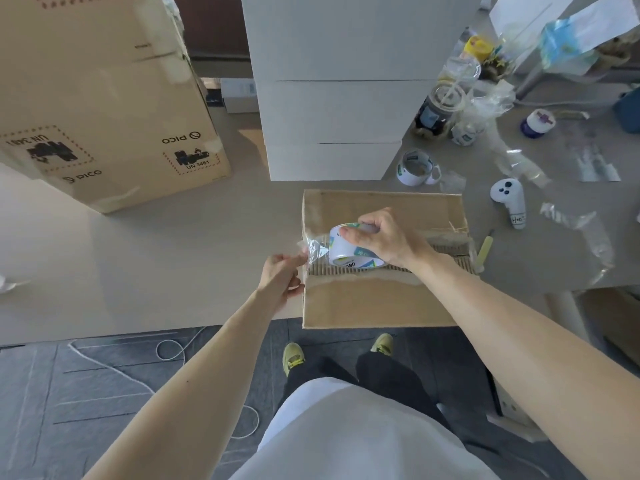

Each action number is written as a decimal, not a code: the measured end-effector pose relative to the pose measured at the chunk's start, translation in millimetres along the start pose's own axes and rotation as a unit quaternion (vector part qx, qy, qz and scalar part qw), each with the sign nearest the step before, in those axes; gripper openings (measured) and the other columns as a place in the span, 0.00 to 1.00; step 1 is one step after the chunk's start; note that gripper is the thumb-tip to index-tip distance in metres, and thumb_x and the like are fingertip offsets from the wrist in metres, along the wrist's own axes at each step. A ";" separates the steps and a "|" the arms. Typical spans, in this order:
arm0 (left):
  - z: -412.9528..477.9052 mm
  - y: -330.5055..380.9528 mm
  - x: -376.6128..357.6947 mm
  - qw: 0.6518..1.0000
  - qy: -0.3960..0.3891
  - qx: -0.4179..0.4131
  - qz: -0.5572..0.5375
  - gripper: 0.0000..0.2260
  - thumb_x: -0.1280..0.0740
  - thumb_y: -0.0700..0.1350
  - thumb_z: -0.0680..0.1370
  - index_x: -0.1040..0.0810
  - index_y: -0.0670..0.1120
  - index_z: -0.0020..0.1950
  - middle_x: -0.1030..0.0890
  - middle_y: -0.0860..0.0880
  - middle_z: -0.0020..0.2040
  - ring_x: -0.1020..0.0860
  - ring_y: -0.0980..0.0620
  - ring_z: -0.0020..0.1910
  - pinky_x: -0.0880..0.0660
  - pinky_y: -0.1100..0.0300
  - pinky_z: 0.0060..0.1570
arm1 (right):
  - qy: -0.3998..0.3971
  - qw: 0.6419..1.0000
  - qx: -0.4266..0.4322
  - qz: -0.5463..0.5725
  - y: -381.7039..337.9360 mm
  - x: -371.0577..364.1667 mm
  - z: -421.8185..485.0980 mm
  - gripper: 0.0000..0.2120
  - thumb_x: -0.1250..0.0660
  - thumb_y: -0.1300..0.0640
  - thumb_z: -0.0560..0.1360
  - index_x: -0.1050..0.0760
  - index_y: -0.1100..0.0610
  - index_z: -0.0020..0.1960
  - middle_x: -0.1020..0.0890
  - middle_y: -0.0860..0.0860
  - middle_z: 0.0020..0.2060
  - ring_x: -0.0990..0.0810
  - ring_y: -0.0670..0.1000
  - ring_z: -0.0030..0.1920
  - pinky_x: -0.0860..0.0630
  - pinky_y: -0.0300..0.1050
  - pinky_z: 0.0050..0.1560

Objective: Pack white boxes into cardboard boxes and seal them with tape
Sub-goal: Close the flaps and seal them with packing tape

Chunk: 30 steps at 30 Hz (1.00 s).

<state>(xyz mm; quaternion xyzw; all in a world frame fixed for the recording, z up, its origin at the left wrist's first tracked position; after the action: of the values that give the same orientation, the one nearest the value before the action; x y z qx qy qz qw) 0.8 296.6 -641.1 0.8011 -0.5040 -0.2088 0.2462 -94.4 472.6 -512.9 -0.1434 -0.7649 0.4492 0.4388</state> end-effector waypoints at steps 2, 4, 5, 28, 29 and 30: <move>-0.9 -9.1 4.9 0.997 0.017 0.034 0.069 0.25 0.26 0.62 0.71 0.35 0.46 0.44 0.33 0.44 0.35 0.36 0.51 0.27 0.30 0.63 0.23 | -0.006 1.000 0.011 -0.004 2.2 -0.4 0.9 0.28 0.34 0.35 0.69 0.43 0.52 0.25 0.40 0.43 0.20 0.41 0.45 0.22 0.46 0.40 0.25; -1.5 -2.1 4.0 0.994 0.043 -0.020 0.103 0.22 0.28 0.60 0.74 0.31 0.44 0.49 0.24 0.43 0.44 0.27 0.50 0.34 0.24 0.59 0.27 | -0.004 1.000 0.022 -0.015 5.2 0.5 2.8 0.29 0.35 0.34 0.69 0.44 0.52 0.25 0.41 0.43 0.20 0.42 0.45 0.23 0.46 0.41 0.25; -2.4 6.9 1.0 0.991 0.056 -0.065 0.105 0.18 0.31 0.58 0.77 0.28 0.45 0.54 0.21 0.44 0.50 0.24 0.51 0.40 0.21 0.56 0.33 | -0.006 0.999 0.026 -0.018 6.6 0.9 4.0 0.29 0.35 0.34 0.69 0.43 0.52 0.25 0.40 0.43 0.19 0.41 0.45 0.22 0.45 0.41 0.25; -35.4 32.5 -52.9 0.877 0.161 -0.266 0.365 0.24 0.52 0.57 0.85 0.43 0.46 0.78 0.27 0.41 0.68 0.28 0.39 0.67 0.31 0.44 0.63 | -0.071 0.990 0.059 -0.105 49.4 94.4 -20.4 0.31 0.31 0.37 0.72 0.40 0.58 0.25 0.39 0.45 0.20 0.41 0.46 0.23 0.43 0.39 0.26; -37.4 33.0 -53.2 0.845 0.201 -0.292 0.400 0.24 0.51 0.55 0.85 0.46 0.47 0.79 0.33 0.42 0.75 0.34 0.41 0.73 0.36 0.42 0.69 | -0.068 0.992 0.056 -0.094 51.2 91.7 -20.8 0.33 0.32 0.35 0.71 0.39 0.60 0.26 0.38 0.47 0.21 0.41 0.46 0.24 0.44 0.40 0.27; -42.0 35.4 -56.4 0.803 0.231 -0.329 0.439 0.23 0.50 0.52 0.86 0.46 0.47 0.80 0.39 0.44 0.79 0.40 0.44 0.77 0.43 0.41 0.74 | -0.068 0.993 0.051 -0.086 52.5 90.5 -21.3 0.34 0.34 0.32 0.69 0.39 0.61 0.27 0.38 0.48 0.22 0.41 0.46 0.25 0.44 0.40 0.27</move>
<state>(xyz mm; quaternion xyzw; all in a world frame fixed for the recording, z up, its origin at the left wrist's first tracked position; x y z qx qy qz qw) -22.5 342.6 -581.6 0.3891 -0.6312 -0.0401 0.6698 -138.4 569.2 -501.9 -0.0234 -0.7785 0.4572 0.4293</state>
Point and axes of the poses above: each hand's wrist, its own z-axis towards the middle knuckle, its own x-axis out of the back of the hand, y = z × x, the point moved 3 cm from there along z, towards the middle knuckle
